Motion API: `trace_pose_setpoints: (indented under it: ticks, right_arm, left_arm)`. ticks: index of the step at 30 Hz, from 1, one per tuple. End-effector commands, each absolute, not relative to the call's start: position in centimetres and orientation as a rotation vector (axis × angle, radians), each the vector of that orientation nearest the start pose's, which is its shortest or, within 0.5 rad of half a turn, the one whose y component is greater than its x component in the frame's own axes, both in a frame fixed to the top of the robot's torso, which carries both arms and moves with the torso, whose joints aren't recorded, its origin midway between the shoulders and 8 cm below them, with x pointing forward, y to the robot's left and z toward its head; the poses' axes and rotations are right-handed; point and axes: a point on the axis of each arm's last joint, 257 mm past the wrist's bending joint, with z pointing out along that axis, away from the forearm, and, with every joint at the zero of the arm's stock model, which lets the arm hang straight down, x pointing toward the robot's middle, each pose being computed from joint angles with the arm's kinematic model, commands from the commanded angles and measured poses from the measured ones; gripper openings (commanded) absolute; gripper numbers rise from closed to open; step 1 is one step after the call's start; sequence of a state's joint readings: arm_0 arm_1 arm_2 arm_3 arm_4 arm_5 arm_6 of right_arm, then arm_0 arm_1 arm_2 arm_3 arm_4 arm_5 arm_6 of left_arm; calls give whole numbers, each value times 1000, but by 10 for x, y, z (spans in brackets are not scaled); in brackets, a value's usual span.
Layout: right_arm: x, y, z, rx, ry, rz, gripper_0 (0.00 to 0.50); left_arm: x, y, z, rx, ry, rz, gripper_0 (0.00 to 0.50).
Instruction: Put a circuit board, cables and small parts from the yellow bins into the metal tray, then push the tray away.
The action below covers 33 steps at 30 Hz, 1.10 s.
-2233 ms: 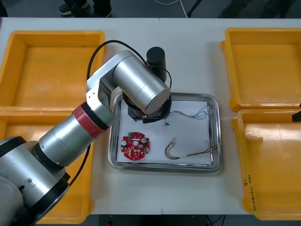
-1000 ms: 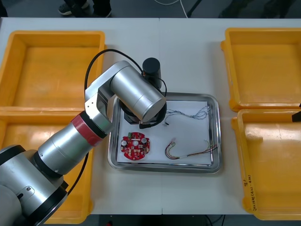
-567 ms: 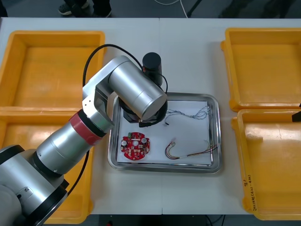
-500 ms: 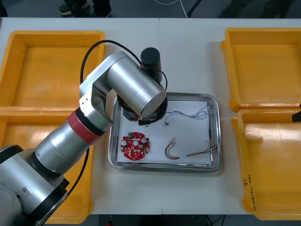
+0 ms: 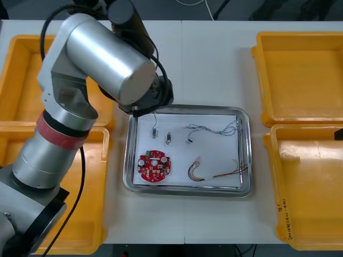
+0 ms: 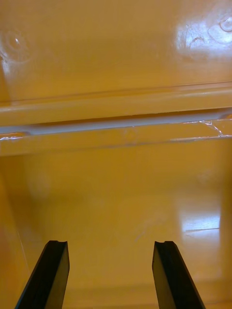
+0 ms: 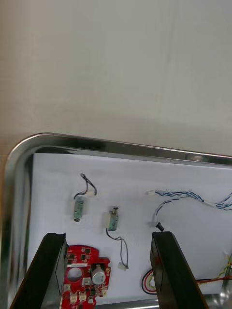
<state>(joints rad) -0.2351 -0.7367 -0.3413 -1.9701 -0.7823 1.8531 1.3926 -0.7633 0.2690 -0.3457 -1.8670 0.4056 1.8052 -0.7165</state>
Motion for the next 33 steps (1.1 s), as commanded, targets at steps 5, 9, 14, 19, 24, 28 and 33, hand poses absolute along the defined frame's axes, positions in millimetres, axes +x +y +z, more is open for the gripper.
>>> trace_pose_setpoints:
  ticks: [5, 9, 14, 19, 24, 28, 33]
  right_arm:
    - [408, -412, -159, 57, 2649, 4, 500]
    - [407, -413, -159, 64, 2650, 5, 500]
    - [405, -414, -158, 62, 2658, -1, 500]
    - [405, -414, -155, 52, 2659, -6, 500]
    - [405, -406, -149, 14, 2661, -2, 500]
    - [409, -391, -142, -64, 2652, -30, 500]
    - [412, -372, -135, -169, 2629, -64, 500]
  left_arm:
    - [499, 132, -81, -207, 2528, -259, 500]
    - [498, 160, -78, -214, 2547, -232, 500]
    - [493, 196, -82, -215, 2594, -181, 500]
    - [485, 224, -88, -193, 2654, -144, 500]
    - [475, 255, -99, -151, 2698, -74, 500]
    - [466, 274, -108, -113, 2735, -32, 500]
    - [451, 289, -129, -92, 2784, -11, 500]
